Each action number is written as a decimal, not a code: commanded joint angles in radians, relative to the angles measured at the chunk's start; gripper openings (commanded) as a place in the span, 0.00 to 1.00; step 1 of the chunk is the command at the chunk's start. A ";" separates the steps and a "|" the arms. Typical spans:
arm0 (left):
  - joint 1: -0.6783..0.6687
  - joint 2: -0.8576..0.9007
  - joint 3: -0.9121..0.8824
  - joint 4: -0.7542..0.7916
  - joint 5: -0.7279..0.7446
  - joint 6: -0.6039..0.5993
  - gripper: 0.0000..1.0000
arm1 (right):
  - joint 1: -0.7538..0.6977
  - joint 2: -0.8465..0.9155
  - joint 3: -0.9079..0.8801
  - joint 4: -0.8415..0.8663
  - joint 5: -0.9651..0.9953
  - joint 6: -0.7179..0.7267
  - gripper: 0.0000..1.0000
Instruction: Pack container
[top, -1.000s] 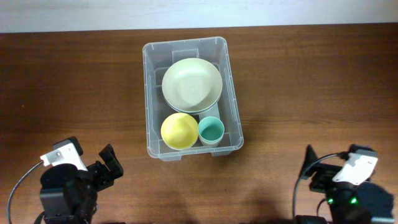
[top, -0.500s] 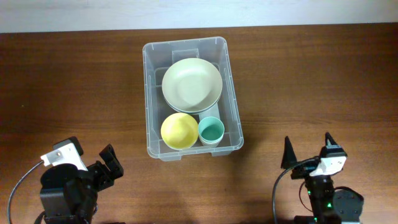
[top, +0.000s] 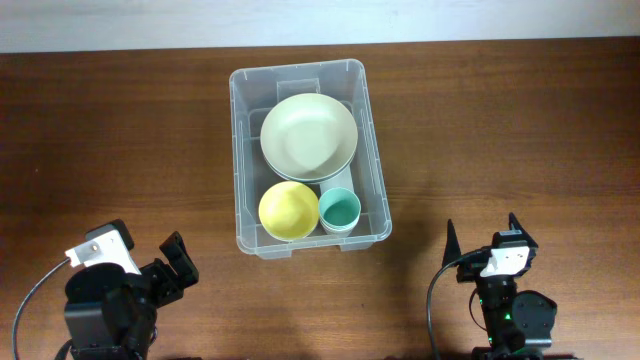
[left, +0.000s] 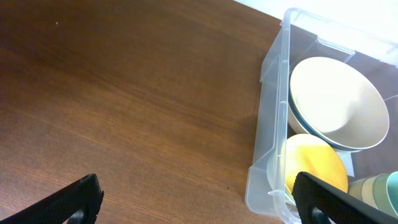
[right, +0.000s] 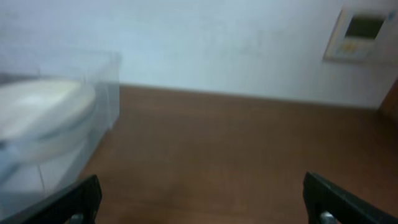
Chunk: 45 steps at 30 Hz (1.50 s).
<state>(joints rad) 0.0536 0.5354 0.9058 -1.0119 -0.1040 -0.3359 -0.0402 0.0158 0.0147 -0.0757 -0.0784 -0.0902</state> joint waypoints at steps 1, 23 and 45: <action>-0.001 -0.005 -0.004 0.002 0.007 0.012 1.00 | 0.009 -0.012 -0.009 0.003 0.008 -0.050 0.99; -0.001 -0.005 -0.004 0.002 0.007 0.012 1.00 | 0.009 -0.011 -0.009 0.005 0.008 -0.052 0.99; 0.000 -0.175 -0.332 0.261 -0.019 0.179 1.00 | 0.009 -0.011 -0.009 0.005 0.008 -0.052 0.99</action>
<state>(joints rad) 0.0536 0.4591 0.6991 -0.8276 -0.1379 -0.2489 -0.0383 0.0147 0.0135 -0.0708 -0.0761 -0.1383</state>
